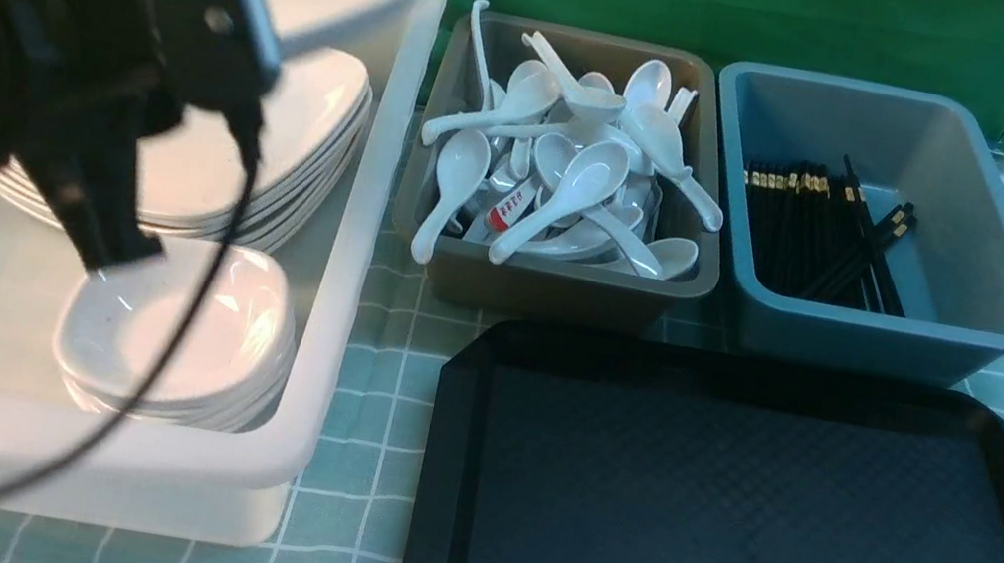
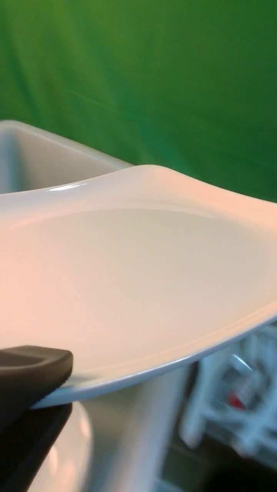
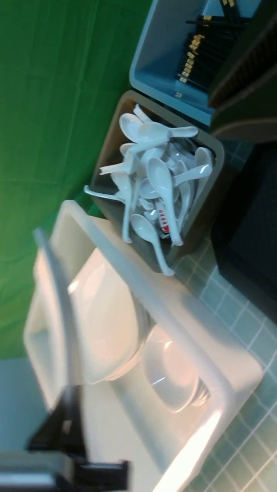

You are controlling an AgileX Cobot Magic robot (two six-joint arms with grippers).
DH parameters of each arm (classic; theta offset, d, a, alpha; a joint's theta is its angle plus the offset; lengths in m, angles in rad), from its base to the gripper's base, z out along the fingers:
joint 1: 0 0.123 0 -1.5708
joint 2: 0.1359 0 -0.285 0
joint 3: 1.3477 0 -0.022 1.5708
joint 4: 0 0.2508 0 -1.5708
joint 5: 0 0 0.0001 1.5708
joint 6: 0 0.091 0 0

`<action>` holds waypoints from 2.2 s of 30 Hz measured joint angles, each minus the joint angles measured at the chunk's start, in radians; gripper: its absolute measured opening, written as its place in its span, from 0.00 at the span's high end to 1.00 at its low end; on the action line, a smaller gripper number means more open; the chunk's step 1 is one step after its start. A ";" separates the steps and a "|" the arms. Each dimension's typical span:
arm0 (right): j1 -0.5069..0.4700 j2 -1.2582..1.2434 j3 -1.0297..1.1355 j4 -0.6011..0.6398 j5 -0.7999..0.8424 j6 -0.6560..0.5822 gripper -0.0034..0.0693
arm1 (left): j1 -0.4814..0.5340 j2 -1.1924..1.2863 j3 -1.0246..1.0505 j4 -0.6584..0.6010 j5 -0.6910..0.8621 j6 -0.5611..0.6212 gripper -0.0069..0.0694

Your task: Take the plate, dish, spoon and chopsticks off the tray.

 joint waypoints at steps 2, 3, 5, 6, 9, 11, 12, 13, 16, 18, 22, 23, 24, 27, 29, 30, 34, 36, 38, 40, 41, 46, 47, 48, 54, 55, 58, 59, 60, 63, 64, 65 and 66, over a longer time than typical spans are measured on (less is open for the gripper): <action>0.000 0.015 0.000 0.000 0.000 -0.008 0.86 | 0.076 0.055 0.000 -0.039 -0.025 0.060 0.87; 0.000 0.017 0.000 0.000 0.000 -0.010 0.86 | 0.100 0.075 0.000 -0.053 -0.030 0.079 0.87; 0.000 0.025 0.000 0.000 0.000 -0.015 0.86 | 0.169 0.146 0.000 -0.086 -0.049 0.133 0.87; 0.000 0.027 0.000 0.000 0.000 -0.016 0.86 | 0.202 0.202 0.000 -0.086 -0.061 0.155 0.87; 0.000 0.027 0.000 0.000 0.000 -0.018 0.86 | 0.233 0.282 0.000 -0.058 -0.092 0.173 0.87; 0.000 0.027 0.000 0.000 0.001 -0.019 0.86 | 0.239 0.320 0.000 -0.022 -0.102 0.175 0.87; 0.000 0.027 0.000 0.001 0.002 -0.019 0.86 | 0.240 0.337 0.000 -0.003 -0.107 0.176 0.87; 0.000 0.027 0.000 0.002 0.003 -0.019 0.86 | 0.240 0.340 0.000 0.001 -0.112 0.176 0.87; 0.000 0.027 0.000 0.004 0.021 -0.019 0.86 | 0.240 0.369 0.000 0.030 -0.148 0.180 0.87; 0.000 0.027 0.000 0.006 0.026 -0.019 0.86 | 0.240 0.374 0.000 0.031 -0.172 0.180 0.87; 0.000 0.027 0.000 0.008 0.029 -0.019 0.86 | 0.240 0.392 0.000 0.032 -0.206 0.181 0.86; 0.000 0.027 0.000 0.011 0.029 -0.019 0.86 | 0.240 0.404 0.000 0.033 -0.221 0.183 0.84; 0.000 0.027 0.000 0.017 0.031 -0.020 0.86 | 0.240 0.414 0.000 0.031 -0.224 0.183 0.81; 0.000 0.027 0.000 0.041 0.031 -0.037 0.86 | 0.240 0.436 0.000 0.026 -0.225 0.184 0.74; 0.000 0.027 0.000 0.079 0.031 -0.066 0.86 | 0.240 0.442 0.000 0.020 -0.224 0.187 0.65; 0.000 0.027 0.000 0.098 0.031 -0.079 0.86 | 0.240 0.442 0.000 0.014 -0.221 0.187 0.61; 0.000 0.027 0.000 0.162 0.032 -0.133 0.86 | 0.240 0.426 0.000 -0.049 -0.213 0.189 0.43; 0.000 0.027 0.000 0.174 0.032 -0.144 0.86 | 0.240 0.413 0.000 -0.079 -0.209 0.190 0.37; 0.000 0.027 0.000 0.181 0.032 -0.148 0.86 | 0.240 0.393 0.000 -0.116 -0.202 0.190 0.30; 0.000 0.027 0.000 0.183 0.032 -0.148 0.86 | 0.240 0.367 -0.001 -0.156 -0.189 0.190 0.25; 0.000 0.027 0.000 0.185 0.032 -0.148 0.86 | 0.240 0.352 -0.001 -0.193 -0.173 0.190 0.22; 0.000 0.027 0.000 0.189 0.032 -0.151 0.86 | 0.240 0.266 -0.001 -0.452 -0.091 0.190 0.19; 0.000 0.027 0.000 0.189 0.032 -0.152 0.86 | 0.240 0.258 -0.001 -0.465 -0.092 0.190 0.20; 0.000 0.027 0.000 0.190 0.032 -0.155 0.86 | 0.240 0.229 -0.001 -0.572 -0.112 0.190 0.25; 0.000 0.027 0.000 0.182 0.067 -0.163 0.85 | 0.240 0.152 -0.026 -0.862 -0.109 0.190 0.76; 0.000 0.027 0.000 0.182 0.074 -0.163 0.85 | 0.240 0.145 -0.026 -0.871 -0.106 0.190 0.78; 0.000 0.027 0.000 0.176 0.159 -0.156 0.85 | 0.240 0.044 -0.027 -1.027 -0.066 0.198 0.89; 0.000 0.027 0.000 0.176 0.169 -0.155 0.85 | 0.240 0.017 -0.027 -1.042 -0.063 0.204 0.89; 0.000 0.027 0.000 0.176 0.202 -0.146 0.85 | 0.240 -0.044 -0.028 -1.082 -0.054 0.230 0.90; 0.000 0.027 0.000 0.176 0.280 -0.122 0.85 | 0.240 -0.236 0.010 -1.165 -0.072 0.283 0.90; 0.000 0.027 0.000 0.176 0.295 -0.116 0.85 | 0.240 -0.291 0.029 -1.185 -0.079 0.287 0.90; 0.000 0.027 0.000 0.177 0.308 -0.112 0.85 | 0.240 -0.359 0.051 -1.199 -0.085 0.297 0.90; 0.000 0.027 0.000 0.177 0.317 -0.109 0.85 | 0.240 -0.428 0.081 -1.217 -0.088 0.303 0.90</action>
